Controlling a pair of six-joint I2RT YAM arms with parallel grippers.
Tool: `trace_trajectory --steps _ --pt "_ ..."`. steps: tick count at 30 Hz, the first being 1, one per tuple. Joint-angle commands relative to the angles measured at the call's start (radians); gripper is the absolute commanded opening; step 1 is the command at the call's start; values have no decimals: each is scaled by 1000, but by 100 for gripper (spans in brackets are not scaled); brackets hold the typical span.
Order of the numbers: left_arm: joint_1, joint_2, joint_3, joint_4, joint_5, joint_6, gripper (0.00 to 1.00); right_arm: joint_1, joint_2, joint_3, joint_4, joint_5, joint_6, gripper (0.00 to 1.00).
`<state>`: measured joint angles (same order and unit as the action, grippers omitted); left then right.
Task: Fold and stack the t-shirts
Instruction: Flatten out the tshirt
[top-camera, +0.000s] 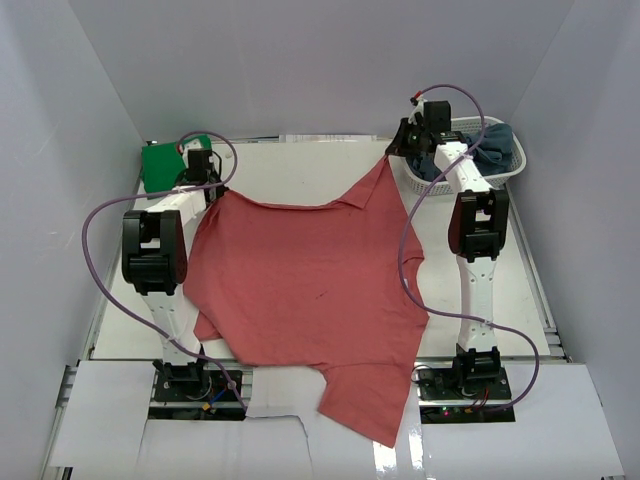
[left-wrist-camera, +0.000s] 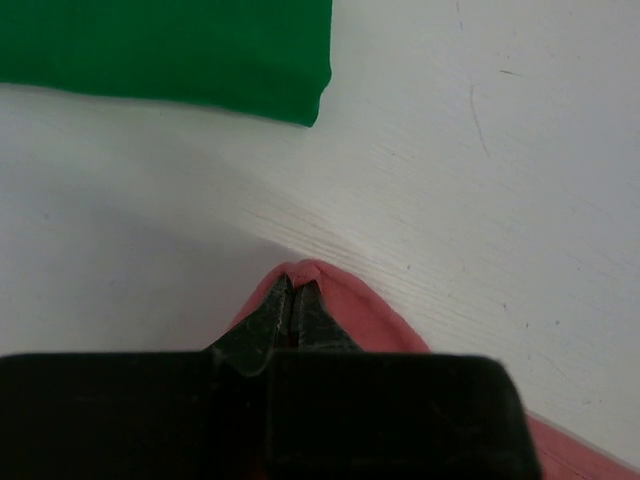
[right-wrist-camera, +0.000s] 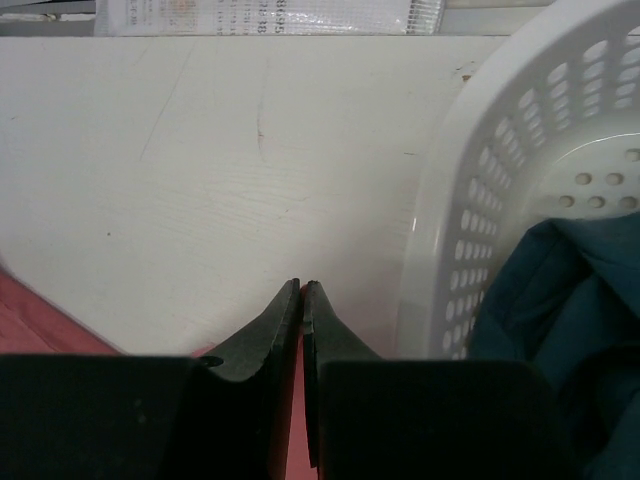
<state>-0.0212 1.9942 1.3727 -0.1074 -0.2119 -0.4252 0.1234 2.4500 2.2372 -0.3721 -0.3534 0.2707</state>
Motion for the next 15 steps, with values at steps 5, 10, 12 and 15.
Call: trace_trajectory --steps 5,10,12,15 --pt "58 -17 48 57 101 45 0 -18 -28 44 65 62 -54 8" --pt "92 -14 52 80 260 77 0 -19 -77 -24 122 73 -73 8" --pt "107 -9 55 89 316 89 0 -18 -83 -28 131 70 -76 8" --pt "116 3 65 95 411 98 3 -18 -89 -30 130 62 -73 8"
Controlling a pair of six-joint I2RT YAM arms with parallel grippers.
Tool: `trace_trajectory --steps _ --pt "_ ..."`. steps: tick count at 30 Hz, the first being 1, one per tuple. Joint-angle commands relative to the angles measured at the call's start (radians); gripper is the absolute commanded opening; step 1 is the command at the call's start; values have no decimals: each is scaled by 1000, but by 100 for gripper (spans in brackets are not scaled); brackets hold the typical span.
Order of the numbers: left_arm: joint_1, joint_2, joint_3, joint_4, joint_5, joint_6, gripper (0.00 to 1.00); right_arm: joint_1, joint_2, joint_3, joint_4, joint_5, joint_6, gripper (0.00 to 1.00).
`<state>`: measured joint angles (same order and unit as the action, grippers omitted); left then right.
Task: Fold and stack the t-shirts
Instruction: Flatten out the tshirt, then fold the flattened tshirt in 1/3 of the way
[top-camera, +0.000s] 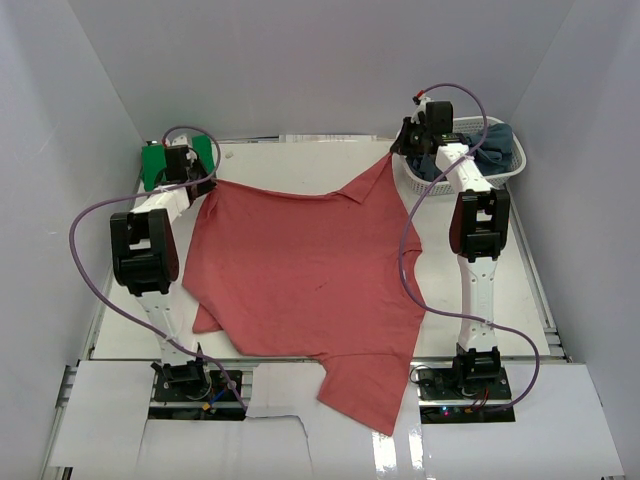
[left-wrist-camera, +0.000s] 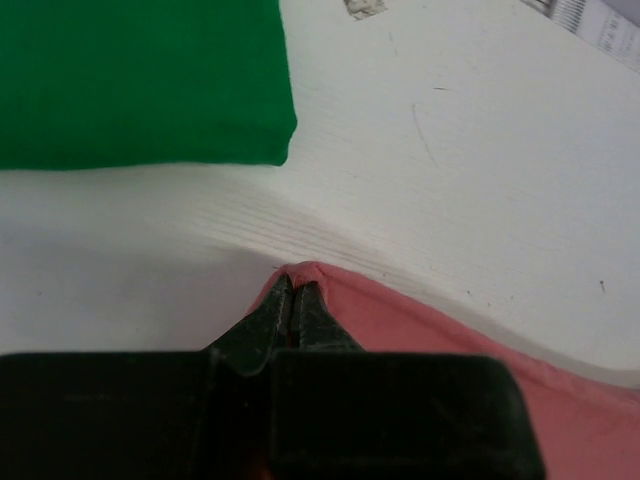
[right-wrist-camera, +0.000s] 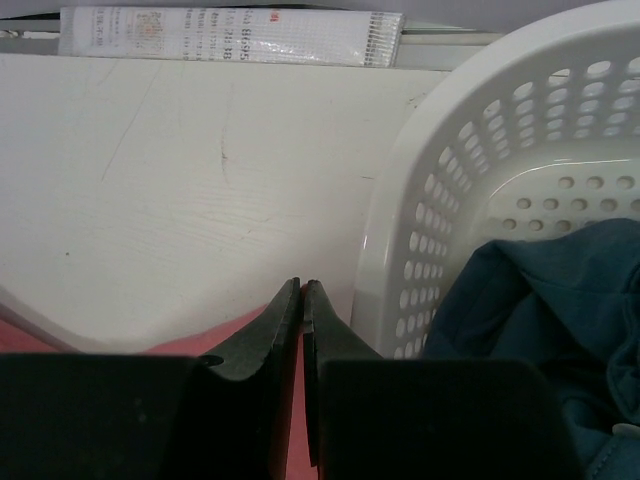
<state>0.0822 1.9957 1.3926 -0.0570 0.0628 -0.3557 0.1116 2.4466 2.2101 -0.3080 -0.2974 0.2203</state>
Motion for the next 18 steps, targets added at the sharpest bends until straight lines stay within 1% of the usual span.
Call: trace_trajectory --steps 1,2,4,5,7,8,11,12,14,15,16,18 --pt "14 3 49 45 155 34 4 -6 -92 -12 67 0 -19 8" --pt "17 12 57 45 188 34 6 -6 -93 -16 69 -5 -18 8" --pt "24 29 81 31 235 34 5 -6 -101 -29 73 -15 -15 8" --pt "28 58 123 20 300 35 0 -6 -104 -44 76 -20 -13 8" --pt "39 104 193 -47 380 41 0 -4 -112 -58 78 -35 -13 8" --pt "50 147 265 -91 450 43 0 -4 -113 -70 81 -42 -10 8" --pt "73 198 353 -145 537 26 0 -4 -123 -89 83 -63 -7 8" --pt "97 218 377 -153 598 14 0 -3 -124 -92 84 -66 -7 8" --pt "126 230 388 -155 644 -20 0 -1 -129 -98 86 -75 -9 8" --pt "158 236 390 -152 672 -54 0 0 -129 -99 84 -77 -9 8" --pt "172 247 394 -152 727 -66 0 2 -127 -98 83 -81 -9 8" --pt "214 255 396 -171 756 -83 0 3 -126 -98 81 -83 -12 8"
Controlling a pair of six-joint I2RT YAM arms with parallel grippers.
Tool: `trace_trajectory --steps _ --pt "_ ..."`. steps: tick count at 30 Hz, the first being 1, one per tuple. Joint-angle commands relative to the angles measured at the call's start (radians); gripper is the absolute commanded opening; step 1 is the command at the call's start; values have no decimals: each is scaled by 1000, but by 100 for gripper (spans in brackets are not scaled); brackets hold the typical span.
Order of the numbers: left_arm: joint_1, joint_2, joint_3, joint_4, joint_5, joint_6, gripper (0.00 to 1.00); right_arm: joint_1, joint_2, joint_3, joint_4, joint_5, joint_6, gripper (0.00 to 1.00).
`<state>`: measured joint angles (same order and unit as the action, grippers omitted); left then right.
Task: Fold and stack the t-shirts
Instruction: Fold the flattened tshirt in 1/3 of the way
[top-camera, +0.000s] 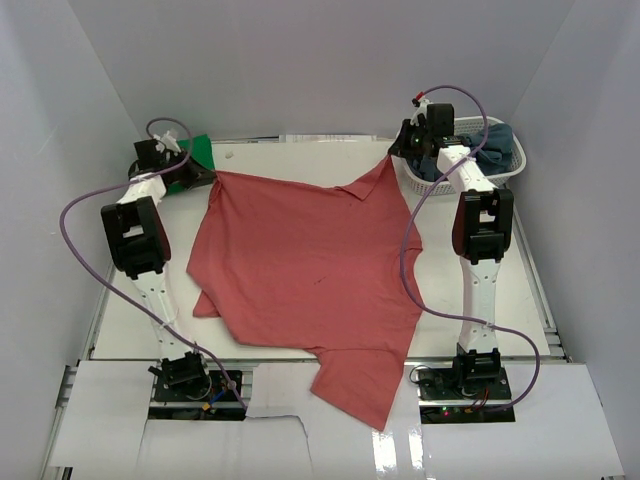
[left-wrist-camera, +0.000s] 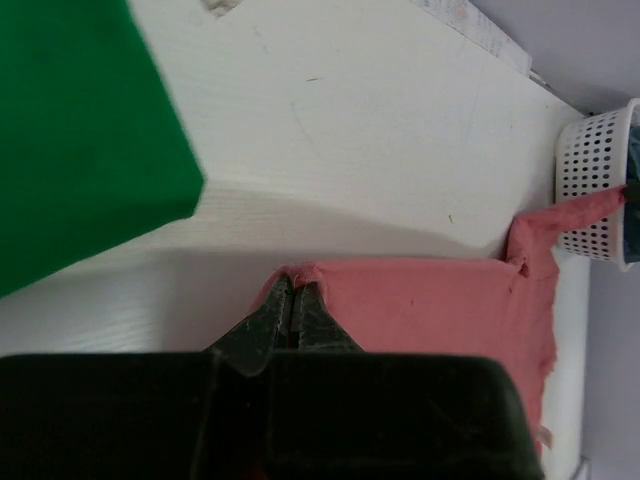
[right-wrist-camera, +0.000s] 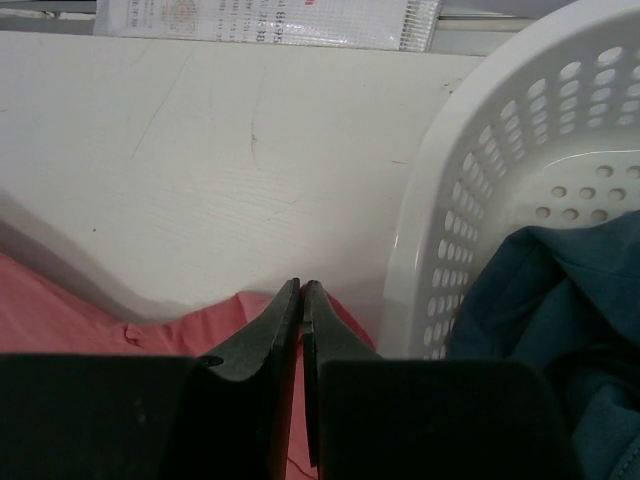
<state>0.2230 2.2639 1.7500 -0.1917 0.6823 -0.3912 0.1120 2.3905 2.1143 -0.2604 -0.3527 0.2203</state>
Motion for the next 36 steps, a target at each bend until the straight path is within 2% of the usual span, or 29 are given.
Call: trace_trajectory --steps 1,6,9,23,36 --pt "82 -12 45 -52 132 -44 0 3 -68 -1 32 -31 -12 8" --pt "125 -27 78 -182 19 34 0 8 -57 7 33 -37 -7 8" --pt "131 -43 78 -196 -27 49 0 12 -54 10 35 -38 -6 8" --pt "124 19 121 -195 68 23 1 20 -39 50 24 -9 -16 8" --pt "122 48 135 -201 60 17 4 12 -31 125 0 49 -27 8"
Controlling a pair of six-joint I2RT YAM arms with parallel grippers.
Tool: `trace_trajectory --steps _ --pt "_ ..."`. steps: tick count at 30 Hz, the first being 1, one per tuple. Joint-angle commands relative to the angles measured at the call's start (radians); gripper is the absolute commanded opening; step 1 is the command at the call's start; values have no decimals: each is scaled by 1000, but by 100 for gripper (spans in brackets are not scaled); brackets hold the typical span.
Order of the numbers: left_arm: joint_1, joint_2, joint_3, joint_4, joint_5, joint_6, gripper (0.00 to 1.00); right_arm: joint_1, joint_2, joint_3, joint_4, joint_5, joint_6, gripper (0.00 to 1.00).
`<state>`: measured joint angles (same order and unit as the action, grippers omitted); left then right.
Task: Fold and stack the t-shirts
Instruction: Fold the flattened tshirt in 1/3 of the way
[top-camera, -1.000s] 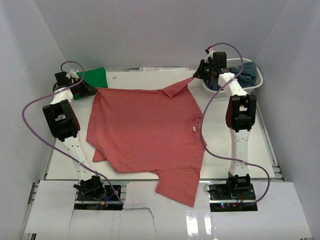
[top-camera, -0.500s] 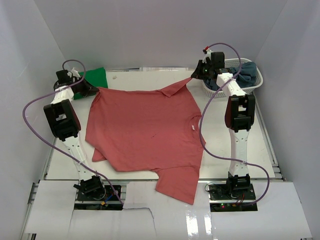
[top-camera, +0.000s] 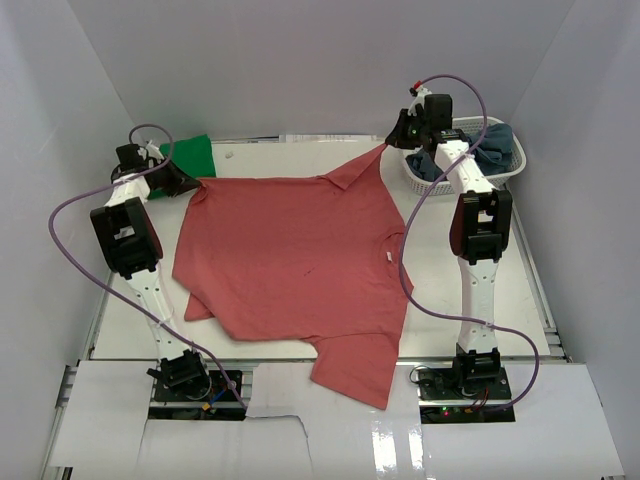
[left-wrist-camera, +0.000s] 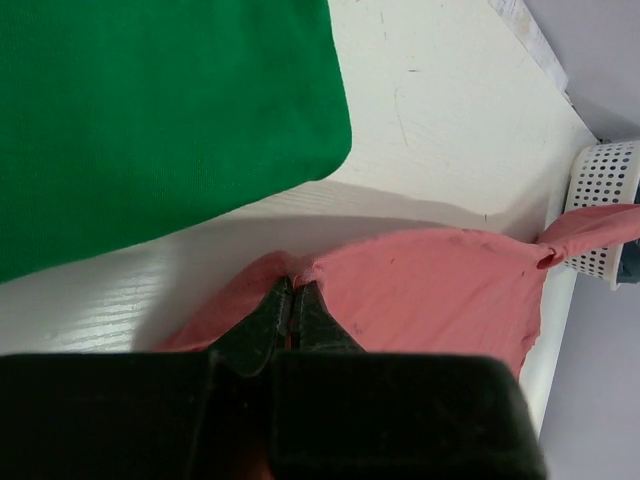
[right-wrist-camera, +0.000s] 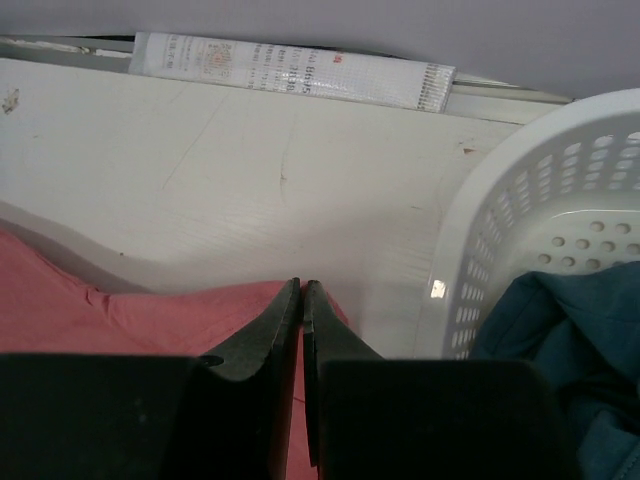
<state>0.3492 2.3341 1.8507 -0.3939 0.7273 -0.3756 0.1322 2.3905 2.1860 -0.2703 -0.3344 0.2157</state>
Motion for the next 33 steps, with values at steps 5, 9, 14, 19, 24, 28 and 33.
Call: trace_trajectory --steps 5,9,14,19,24,28,33 --pt "-4 -21 44 -3 24 -3 2 -9 -36 55 -1 58 -39 8" --pt "-6 -19 73 -8 32 -5 0 -20 -42 57 -1 63 -35 8" --pt "-10 -4 113 -10 84 -28 0 -29 -45 61 -1 72 -35 8" --pt "-12 10 140 -17 112 -45 0 -31 -47 57 -4 63 -33 8" --pt "-13 -10 145 -60 -11 -6 0 -31 -57 37 6 51 -29 8" --pt "-29 -38 108 -75 -163 58 0 -29 -60 26 13 43 -24 8" --pt "-35 -29 96 -86 -210 76 0 -29 -62 23 5 38 -24 8"
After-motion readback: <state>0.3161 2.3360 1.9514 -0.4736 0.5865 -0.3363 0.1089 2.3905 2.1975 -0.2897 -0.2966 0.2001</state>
